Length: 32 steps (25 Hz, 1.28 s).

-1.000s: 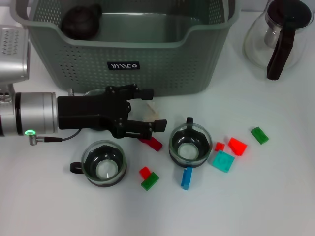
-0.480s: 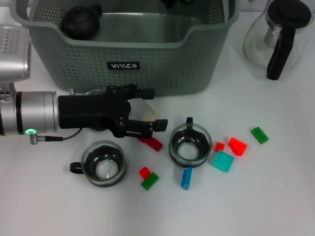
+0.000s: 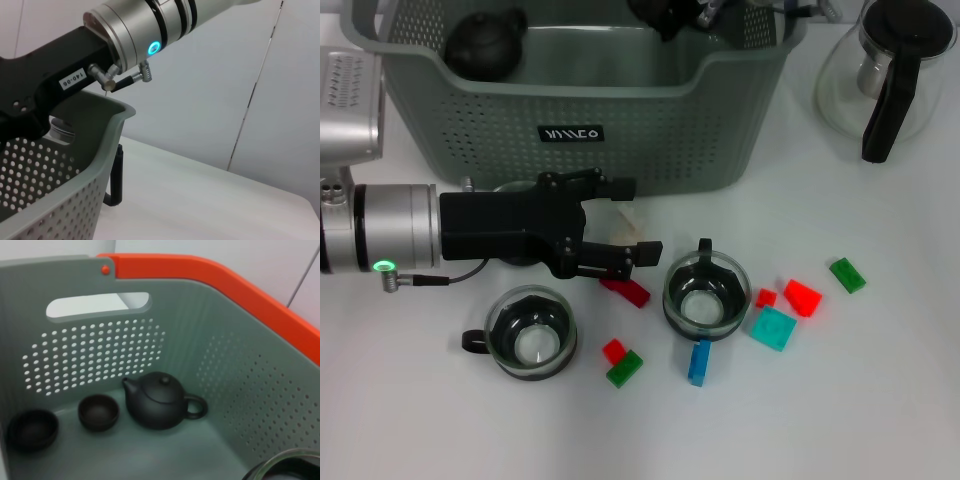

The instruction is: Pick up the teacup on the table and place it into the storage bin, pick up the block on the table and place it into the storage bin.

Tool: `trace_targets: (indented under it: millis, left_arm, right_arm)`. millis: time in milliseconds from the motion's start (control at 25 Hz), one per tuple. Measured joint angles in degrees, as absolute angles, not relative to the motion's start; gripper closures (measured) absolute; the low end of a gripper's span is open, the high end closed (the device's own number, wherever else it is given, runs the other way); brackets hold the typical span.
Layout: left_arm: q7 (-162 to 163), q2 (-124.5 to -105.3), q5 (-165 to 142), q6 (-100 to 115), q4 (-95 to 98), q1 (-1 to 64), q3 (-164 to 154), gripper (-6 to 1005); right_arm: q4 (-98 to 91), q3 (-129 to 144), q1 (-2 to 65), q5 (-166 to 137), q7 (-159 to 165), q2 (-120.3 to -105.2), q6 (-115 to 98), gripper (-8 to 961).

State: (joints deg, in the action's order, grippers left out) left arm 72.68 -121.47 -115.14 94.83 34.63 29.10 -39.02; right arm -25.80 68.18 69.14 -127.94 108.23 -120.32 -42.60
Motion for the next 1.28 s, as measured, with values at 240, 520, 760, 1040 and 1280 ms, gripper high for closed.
trace_targets:
  millis: [240,520,760,1040,1280]
  left_arm:
    - [72.68,-121.55,-115.14,94.83,34.62,28.99,-39.02,104]
    - [72.68,-121.55,-115.14,94.83,34.63,28.80,-39.03,105]
    - [72.68,-121.41,-115.14,94.99,34.63,28.72,-39.02,106]
    - [72.78,-121.14,-115.14,95.16,34.62,28.64,-39.02,108]
    - [73.03,-120.89,-115.14,95.36,34.64,28.58,-39.03,109]
  right_arm:
    - [-25.82,68.20,68.94,-127.96,108.23,-120.32,-43.42,870]
    - [-26.54,68.08,68.71,-127.90,108.22,-120.24,-44.85,841]
    - [-28.87,68.27,68.03,-128.27,109.43,-120.12,-44.84,817]
    - [-38.87,67.35,64.00,-128.04,109.79,-120.07,-47.61,390]
    - [-57.47,64.18,55.46,-121.14,109.82,-119.77,-63.72,185]
